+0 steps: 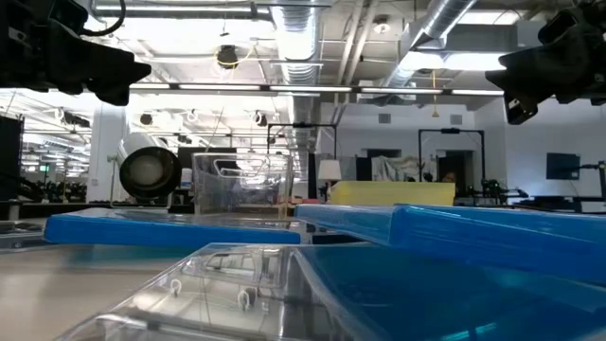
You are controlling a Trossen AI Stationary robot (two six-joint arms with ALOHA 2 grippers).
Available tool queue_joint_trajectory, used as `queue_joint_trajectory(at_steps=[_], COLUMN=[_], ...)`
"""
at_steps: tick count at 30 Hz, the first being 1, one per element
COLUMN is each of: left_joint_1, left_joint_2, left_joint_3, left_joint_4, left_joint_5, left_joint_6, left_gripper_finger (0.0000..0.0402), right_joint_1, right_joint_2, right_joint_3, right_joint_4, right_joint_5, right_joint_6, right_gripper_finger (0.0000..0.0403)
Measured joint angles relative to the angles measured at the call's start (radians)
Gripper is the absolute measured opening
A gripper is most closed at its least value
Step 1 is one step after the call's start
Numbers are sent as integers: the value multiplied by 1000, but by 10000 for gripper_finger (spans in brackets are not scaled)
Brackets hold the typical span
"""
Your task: Pick & place jewel cases by type
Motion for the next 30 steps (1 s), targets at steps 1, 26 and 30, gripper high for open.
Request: queue_joint_trajectory(at_steps=[1,26,30], left_joint_1=[0,1,0], left_joint_2=[0,0,0], left_joint_3=[0,0,0], left_joint_4=[1,51,61], left_joint_5=[0,-352,-416], left_joint_6=[-11,-1025,-1023], left_gripper_finger=[160,160,160], right_joint_1=[0,0,0], right_joint_2=[0,0,0], right_joint_3=[0,0,0], right_joint_4=[0,14,108], right_joint_5=[0,2,2], right_joint_6=[0,12,222], right_gripper_finger=[107,107,107])
